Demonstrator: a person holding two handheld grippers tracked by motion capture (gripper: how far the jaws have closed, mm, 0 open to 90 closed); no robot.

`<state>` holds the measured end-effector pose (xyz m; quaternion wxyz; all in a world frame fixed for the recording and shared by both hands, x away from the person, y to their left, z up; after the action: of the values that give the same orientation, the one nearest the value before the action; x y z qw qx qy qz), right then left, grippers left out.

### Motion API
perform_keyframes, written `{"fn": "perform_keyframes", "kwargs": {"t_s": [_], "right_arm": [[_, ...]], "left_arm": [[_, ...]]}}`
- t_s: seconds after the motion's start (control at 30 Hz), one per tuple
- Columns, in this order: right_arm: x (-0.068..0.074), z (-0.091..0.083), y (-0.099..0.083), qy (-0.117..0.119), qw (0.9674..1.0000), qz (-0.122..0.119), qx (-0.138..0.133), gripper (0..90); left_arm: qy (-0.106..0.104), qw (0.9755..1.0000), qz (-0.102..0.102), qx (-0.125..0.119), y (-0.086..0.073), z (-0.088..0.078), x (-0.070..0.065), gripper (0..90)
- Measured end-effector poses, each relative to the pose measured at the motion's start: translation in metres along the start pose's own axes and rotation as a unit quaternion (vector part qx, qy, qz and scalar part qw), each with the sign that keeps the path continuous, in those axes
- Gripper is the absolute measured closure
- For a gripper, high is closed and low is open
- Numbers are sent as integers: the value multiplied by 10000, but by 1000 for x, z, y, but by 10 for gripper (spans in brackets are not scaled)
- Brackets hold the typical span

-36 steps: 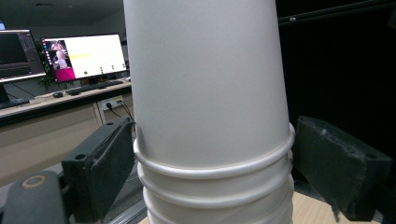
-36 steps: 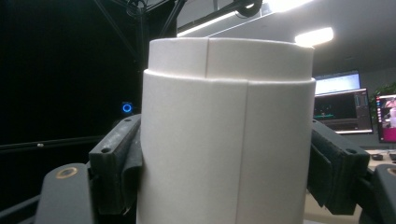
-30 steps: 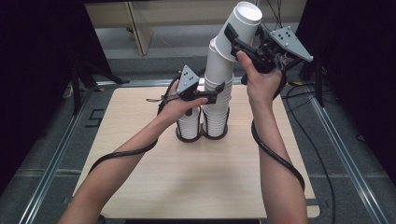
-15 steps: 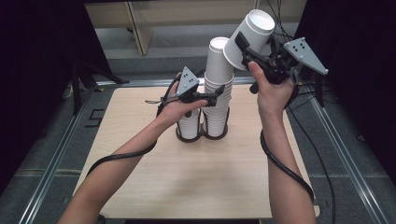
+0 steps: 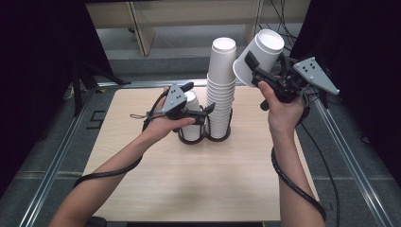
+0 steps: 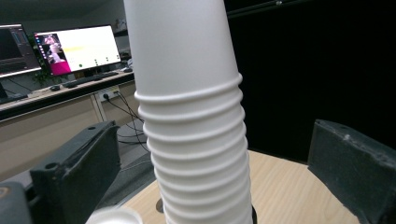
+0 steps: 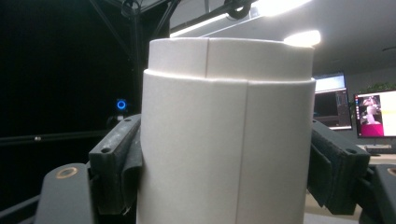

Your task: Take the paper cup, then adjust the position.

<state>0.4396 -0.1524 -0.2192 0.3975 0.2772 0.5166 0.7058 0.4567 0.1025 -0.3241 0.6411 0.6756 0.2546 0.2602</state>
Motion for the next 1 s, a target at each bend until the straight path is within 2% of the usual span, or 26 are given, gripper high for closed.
{"fn": "perform_keyframes", "kwargs": {"t_s": [0.23,0.27,0.33,0.43,0.53,0.63,0.67,0.7,0.77,0.8,0.87,0.93,0.97,1.0], "right_arm": [[8,-16,-19,50,9999,-66,121,230],[11,-22,-28,70,9998,-52,175,230],[14,-26,-33,77,9997,-7,226,230],[19,-37,-51,34,9995,7,324,230],[26,-46,-71,32,9987,81,501,230],[35,-55,-93,63,9974,152,703,230],[36,-56,-97,85,9973,118,722,230],[41,-59,-103,107,9965,209,803,229],[46,-62,-113,149,9956,156,913,229],[50,-64,-118,174,9949,260,954,229],[59,-66,-128,226,9931,356,1095,229],[62,-67,-135,230,9929,290,1134,228],[66,-67,-140,268,9917,415,1188,227],[67,-67,-144,264,9916,390,1206,227]], "left_arm": [[-118,9998,-100,-94,-17,-40,-11,18],[-136,9998,-91,-91,-21,-45,-13,18],[-155,9998,-47,-81,-29,-56,-16,18],[-191,9998,-86,-56,-45,-68,-21,18],[-181,9998,-85,-13,-59,-75,-25,19],[-172,9997,-172,-17,-76,-83,-33,18],[-168,9997,-165,16,-81,-85,-35,18],[-170,9997,-169,28,-85,-87,-36,18],[-140,9997,-207,72,-93,-91,-38,18],[-118,9996,-211,119,-98,-94,-39,17],[-87,9996,-230,129,-103,-96,-39,16],[-52,9997,-209,135,-108,-99,-40,16],[-48,9996,-229,145,-110,-99,-40,15],[-27,9995,-260,149,-113,-100,-40,14]]}}
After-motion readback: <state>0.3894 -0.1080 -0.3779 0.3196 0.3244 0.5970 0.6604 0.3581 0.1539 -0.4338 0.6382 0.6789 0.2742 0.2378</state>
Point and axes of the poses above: each handheld gripper's, and its own axes: z roughly forward along the jaws, y roughly out of its top, x roughly to its left, the point moved 3 cm from there along z, roughly forward along the jaws, and after that the axes turned 7 degrees about -z, right-handed, at the moved point
